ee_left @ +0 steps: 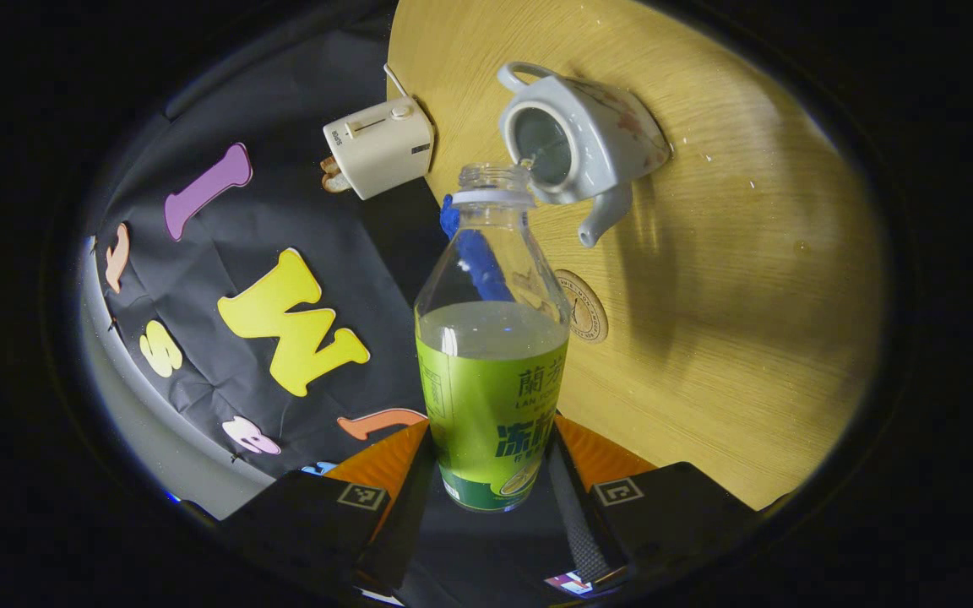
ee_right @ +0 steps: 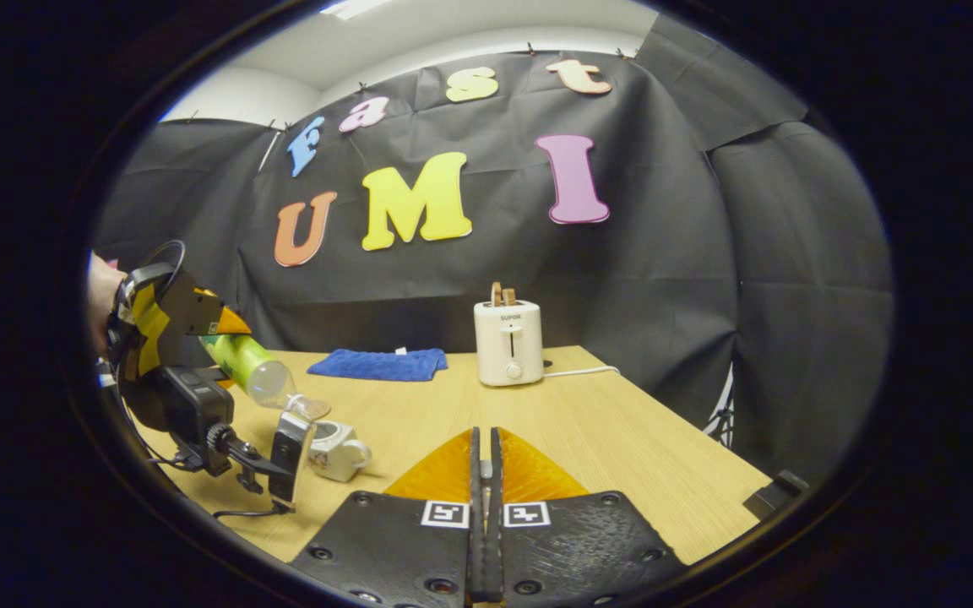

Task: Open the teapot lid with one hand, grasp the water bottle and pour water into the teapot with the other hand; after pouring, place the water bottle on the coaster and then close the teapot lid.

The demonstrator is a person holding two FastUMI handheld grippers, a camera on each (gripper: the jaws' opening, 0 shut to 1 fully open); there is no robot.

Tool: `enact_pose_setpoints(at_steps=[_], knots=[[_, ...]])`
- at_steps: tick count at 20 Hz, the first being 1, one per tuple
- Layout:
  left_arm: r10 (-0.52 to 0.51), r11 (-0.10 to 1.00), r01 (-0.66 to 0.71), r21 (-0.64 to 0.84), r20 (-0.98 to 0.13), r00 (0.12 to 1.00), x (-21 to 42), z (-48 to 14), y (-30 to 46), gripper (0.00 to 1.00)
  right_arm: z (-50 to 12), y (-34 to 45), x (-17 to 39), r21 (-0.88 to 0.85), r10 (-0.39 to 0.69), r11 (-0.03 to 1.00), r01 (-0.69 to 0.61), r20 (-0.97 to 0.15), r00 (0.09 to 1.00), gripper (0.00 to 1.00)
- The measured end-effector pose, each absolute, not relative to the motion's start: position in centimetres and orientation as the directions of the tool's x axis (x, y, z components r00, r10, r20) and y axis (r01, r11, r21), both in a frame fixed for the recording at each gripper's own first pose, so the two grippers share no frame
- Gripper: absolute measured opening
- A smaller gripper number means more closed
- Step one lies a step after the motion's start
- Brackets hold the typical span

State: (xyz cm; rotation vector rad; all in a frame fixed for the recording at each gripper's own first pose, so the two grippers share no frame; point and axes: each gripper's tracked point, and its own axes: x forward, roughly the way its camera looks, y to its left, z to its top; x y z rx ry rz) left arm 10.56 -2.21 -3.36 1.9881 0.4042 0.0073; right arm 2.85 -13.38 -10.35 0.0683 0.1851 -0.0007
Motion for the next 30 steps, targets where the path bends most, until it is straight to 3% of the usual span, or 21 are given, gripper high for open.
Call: enact_pose_setpoints(at_steps=[30], knots=[[0.292, -0.556, 0.262, 0.789, -0.11, 0.95, 10.5, -1.2, -3.4, 0.72, -10.2, -13.8, 2.3, 0.096, 0.012, 0.995, 0.005, -0.176, 0.984, 0.0]])
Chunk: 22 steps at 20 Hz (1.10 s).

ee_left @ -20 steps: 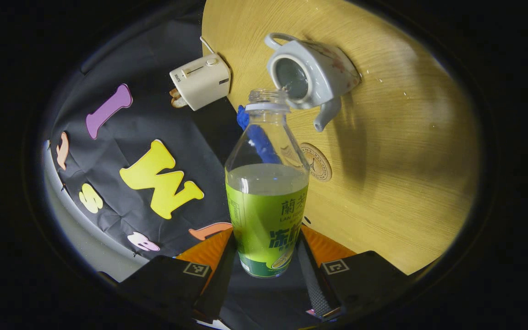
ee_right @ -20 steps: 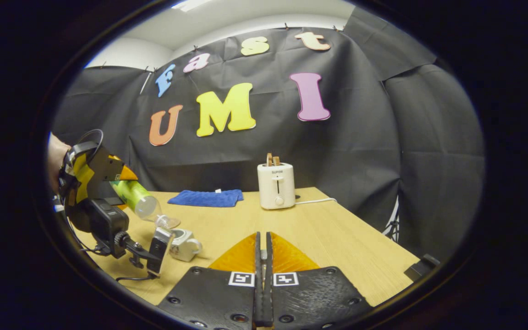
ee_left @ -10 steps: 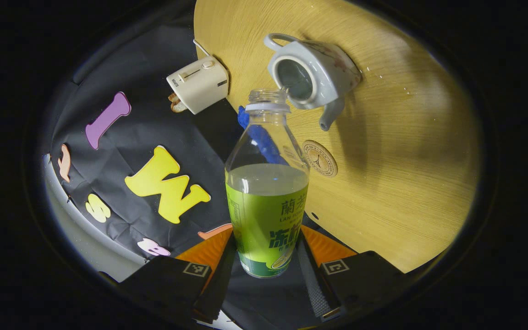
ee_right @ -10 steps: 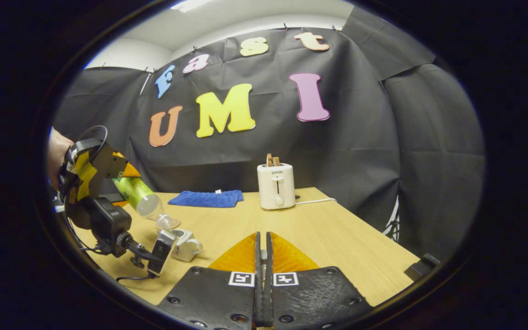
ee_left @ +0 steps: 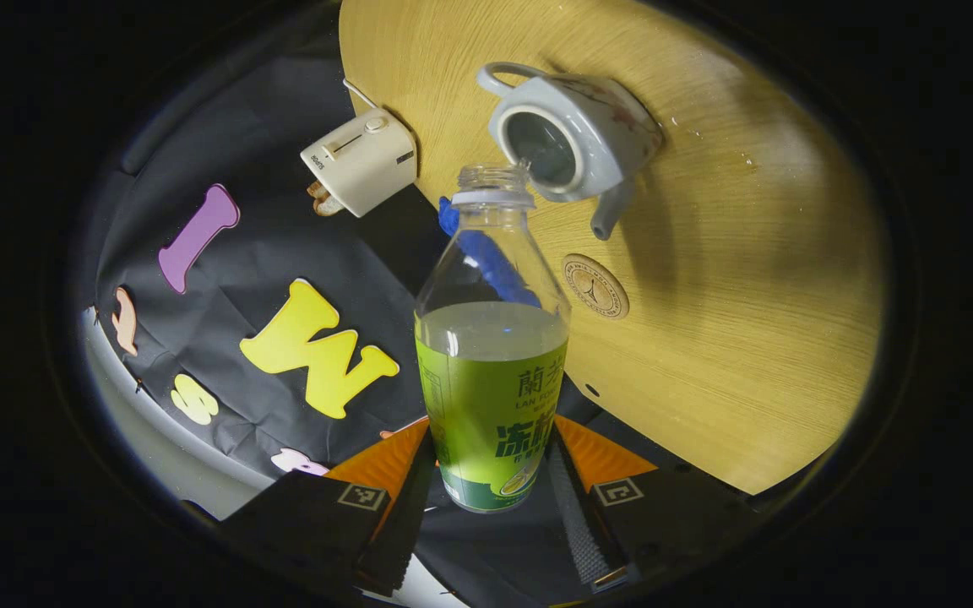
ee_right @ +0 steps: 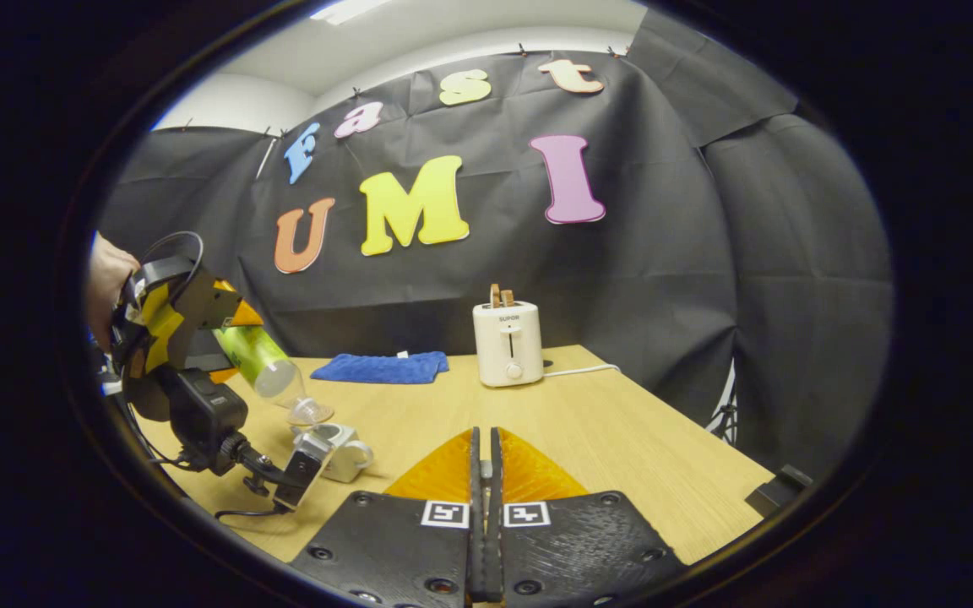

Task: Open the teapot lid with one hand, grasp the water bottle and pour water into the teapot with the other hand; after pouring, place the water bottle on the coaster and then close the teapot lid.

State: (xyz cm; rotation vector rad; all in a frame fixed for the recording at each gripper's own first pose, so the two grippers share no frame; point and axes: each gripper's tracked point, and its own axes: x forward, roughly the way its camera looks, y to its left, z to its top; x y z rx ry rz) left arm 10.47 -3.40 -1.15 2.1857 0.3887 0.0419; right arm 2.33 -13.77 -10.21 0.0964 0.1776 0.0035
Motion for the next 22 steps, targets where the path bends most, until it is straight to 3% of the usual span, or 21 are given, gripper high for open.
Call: enact_pose_setpoints(at_steps=[15, 19, 22], knots=[[0.259, -0.516, 0.233, 0.824, -0.109, 0.96, 10.9, -1.2, -3.2, 0.74, -9.8, -13.8, 2.2, 0.099, 0.003, 0.995, 0.014, -0.172, 0.985, 0.0], [0.218, -0.356, 0.22, 0.908, -0.148, 0.965, 10.8, -2.0, -3.0, 0.74, -9.4, -13.4, 2.2, 0.092, 0.001, 0.996, 0.015, -0.172, 0.985, 0.0], [0.192, -0.106, 0.261, 0.96, -0.238, 0.952, 10.3, -4.6, -2.0, 0.74, -8.7, -13.2, 2.1, 0.089, -0.005, 0.996, 0.02, -0.163, 0.987, 0.0]])
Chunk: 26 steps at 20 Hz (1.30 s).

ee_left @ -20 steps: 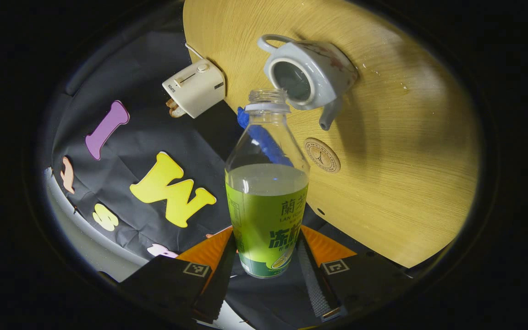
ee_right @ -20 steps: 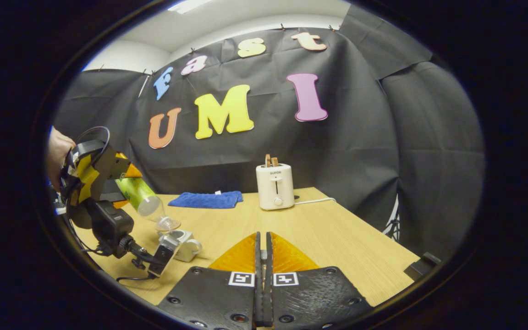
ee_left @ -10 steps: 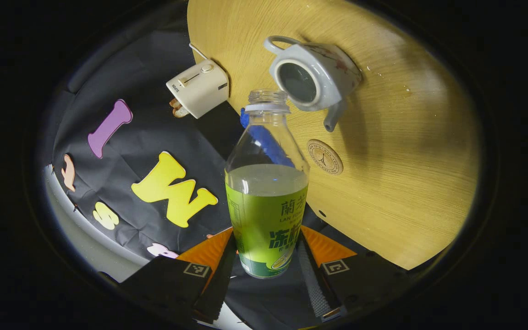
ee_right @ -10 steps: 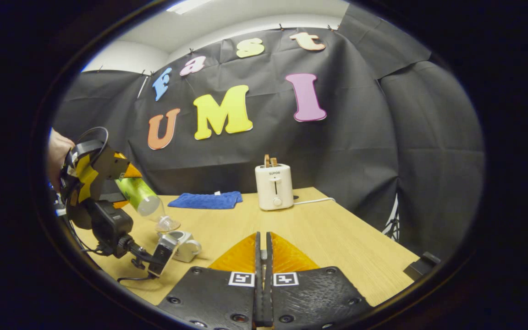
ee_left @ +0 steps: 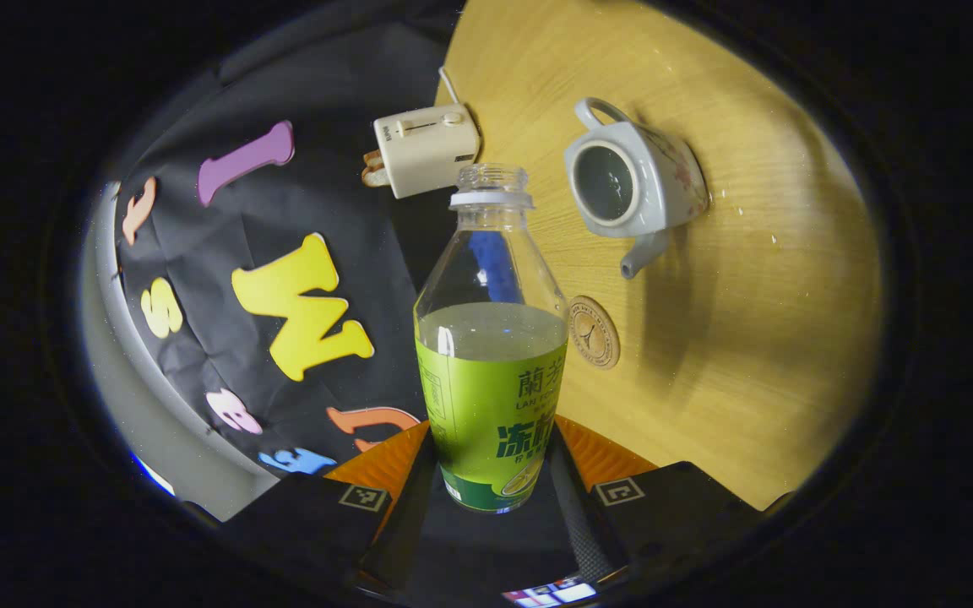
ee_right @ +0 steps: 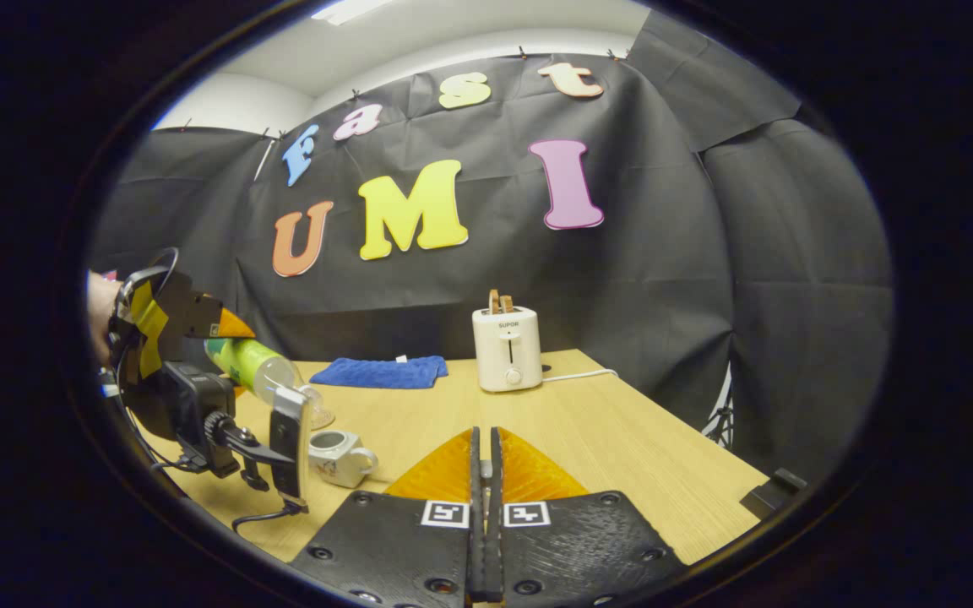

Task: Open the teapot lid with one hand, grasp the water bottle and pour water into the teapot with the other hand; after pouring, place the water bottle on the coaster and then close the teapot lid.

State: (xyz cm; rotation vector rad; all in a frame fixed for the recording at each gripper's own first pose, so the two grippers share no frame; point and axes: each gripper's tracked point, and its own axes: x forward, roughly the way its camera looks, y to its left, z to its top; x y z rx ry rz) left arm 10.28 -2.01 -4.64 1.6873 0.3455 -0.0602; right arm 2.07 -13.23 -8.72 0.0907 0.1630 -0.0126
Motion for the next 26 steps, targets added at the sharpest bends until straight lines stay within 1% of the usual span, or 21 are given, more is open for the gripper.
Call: enact_pose_setpoints(at_steps=[1, 2, 3, 4, 6, 9, 11, 13, 15, 17, 18, 21, 26], knots=[[0.175, -0.016, 0.276, 0.961, -0.27, 0.947, 10.1, -5.6, -1.9, 0.74, -8.5, -13.1, 2.1, 0.087, -0.005, 0.996, 0.02, -0.162, 0.987, 0.0], [0.162, 0.073, 0.292, 0.954, -0.3, 0.94, 9.8, -6.4, -1.8, 0.7, -8.3, -12.8, 2.2, 0.085, -0.005, 0.996, 0.019, -0.162, 0.987, 0.0], [0.147, 0.158, 0.301, 0.941, -0.324, 0.935, 9.4, -7.1, -1.6, 0.7, -8.1, -12.6, 2.2, 0.081, -0.005, 0.997, 0.018, -0.162, 0.987, 0.0], [0.128, 0.24, 0.299, 0.924, -0.336, 0.933, 9.1, -7.5, -1.5, 0.74, -7.9, -12.3, 2.2, 0.077, -0.003, 0.997, 0.016, -0.16, 0.987, 0.0], [0.098, 0.418, 0.273, 0.867, -0.342, 0.935, 8.4, -7.8, -0.7, 0.74, -7.4, -11.8, 2.1, 0.068, 0.001, 0.998, 0.01, -0.156, 0.988, 0.0], [0.039, 0.662, 0.213, 0.718, -0.318, 0.947, 7.0, -7.7, -0.4, 0.75, -6.7, -11.3, 2.1, 0.06, 0.006, 0.998, 0.003, -0.151, 0.989, 0.0], [0.007, 0.778, 0.176, 0.603, -0.289, 0.957, 6.0, -7.4, -0.3, 0.74, -6.3, -10.9, 2.3, 0.06, 0.008, 0.998, 0.001, -0.147, 0.989, 0.0], [-0.026, 0.877, 0.141, 0.459, -0.247, 0.969, 6.4, -6.4, -0.3, 0.74, -6.0, -10.5, 2.4, 0.059, 0.01, 0.998, -0.001, -0.144, 0.989, 0.0], [-0.062, 0.949, 0.127, 0.288, -0.225, 0.972, 6.6, -5.9, -1.0, 0.74, -5.9, -9.9, 2.5, 0.057, 0.016, 0.998, -0.008, -0.146, 0.989, 0.0], [-0.098, 0.98, 0.129, 0.151, -0.195, 0.976, 7.3, -4.6, -1.4, 0.75, -5.7, -9.4, 2.5, 0.048, 0.022, 0.999, -0.015, -0.142, 0.99, 0.0], [-0.111, 0.986, 0.131, 0.107, -0.173, 0.979, 8.1, -3.8, -1.5, 0.75, -5.5, -9.3, 2.5, 0.044, 0.023, 0.999, -0.017, -0.137, 0.99, 0.0], [-0.129, 0.986, 0.138, 0.091, -0.102, 0.986, 11.7, -1.8, -1.4, 0.75, -5.5, -9.0, 2.5, 0.041, 0.024, 0.999, -0.019, -0.134, 0.991, 0.0], [-0.136, 0.988, 0.139, 0.072, -0.05, 0.989, 16.6, -1.1, -0.9, 0.75, -6.2, -9.5, 3.2, 0.043, 0.011, 0.999, -0.005, -0.149, 0.989, 0.0]])
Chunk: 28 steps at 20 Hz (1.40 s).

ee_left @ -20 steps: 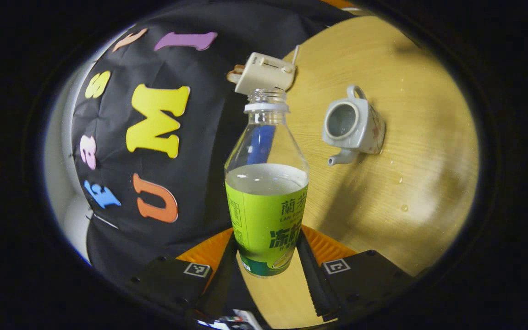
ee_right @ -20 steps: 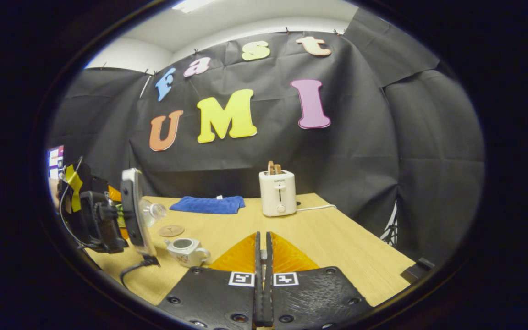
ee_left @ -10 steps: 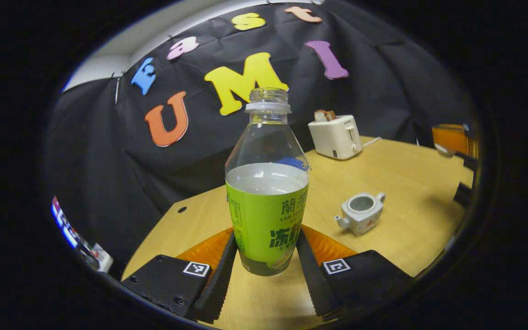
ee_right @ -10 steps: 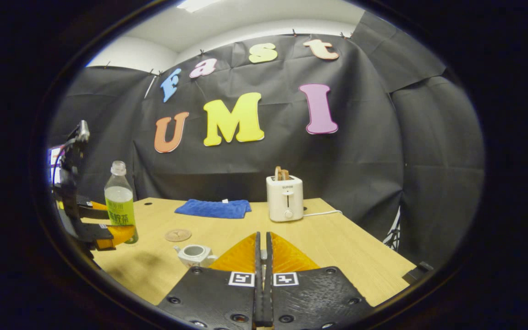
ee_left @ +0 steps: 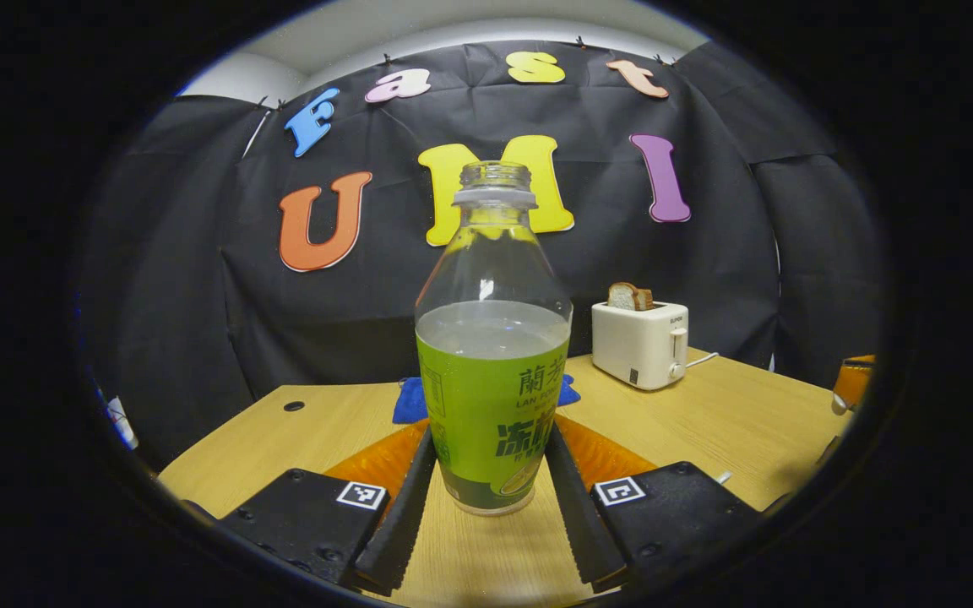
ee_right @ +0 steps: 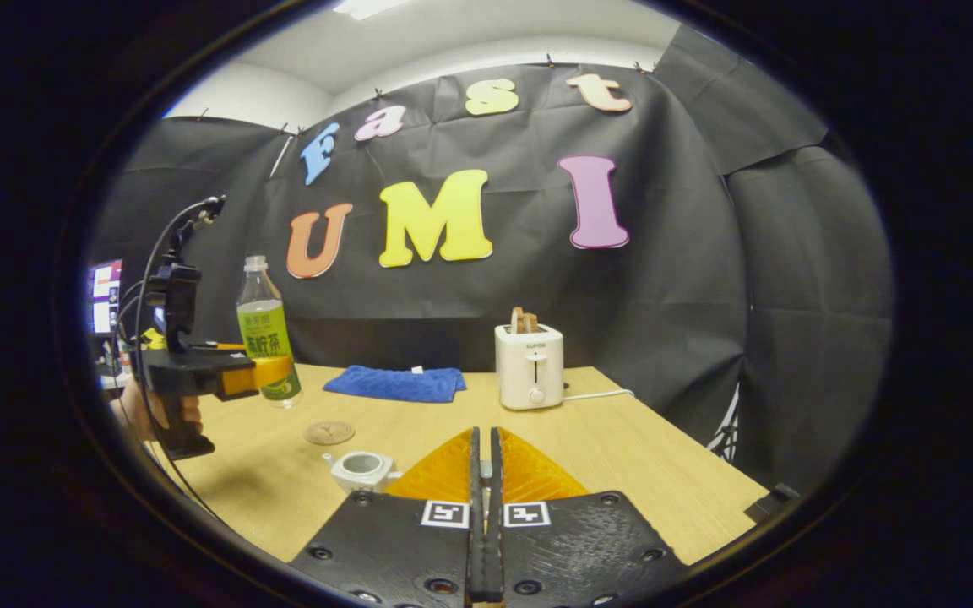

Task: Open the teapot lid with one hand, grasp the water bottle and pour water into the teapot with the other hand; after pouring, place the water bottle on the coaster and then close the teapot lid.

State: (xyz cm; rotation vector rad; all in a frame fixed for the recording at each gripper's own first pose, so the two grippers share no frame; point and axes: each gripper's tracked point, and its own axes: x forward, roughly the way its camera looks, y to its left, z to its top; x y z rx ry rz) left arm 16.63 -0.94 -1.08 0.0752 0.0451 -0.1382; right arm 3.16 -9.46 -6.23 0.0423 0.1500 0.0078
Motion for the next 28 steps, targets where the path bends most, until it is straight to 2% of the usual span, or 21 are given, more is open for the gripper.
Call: enact_pose_setpoints(at_steps=[11, 19, 28], knots=[[-0.182, 0.982, 0.186, 0.021, -0.123, 0.976, 23.0, -5.9, -1.0, 0.75, -9.8, -9.0, 5.7, 0.052, 0.017, 0.999, -0.006, -0.22, 0.975, 0.0], [-0.188, 0.982, 0.19, -0.011, -0.218, 0.958, 23.6, -9.2, -0.6, 0.76, -10.8, -8.4, 6.5, 0.055, 0.028, 0.998, -0.015, -0.241, 0.97, 0.0], [-0.202, 0.979, 0.201, -0.03, -0.232, 0.951, 23.2, -9.5, -0.7, 0.8, -10.7, -8.1, 6.4, 0.048, 0.03, 0.999, -0.02, -0.24, 0.97, 0.0]])
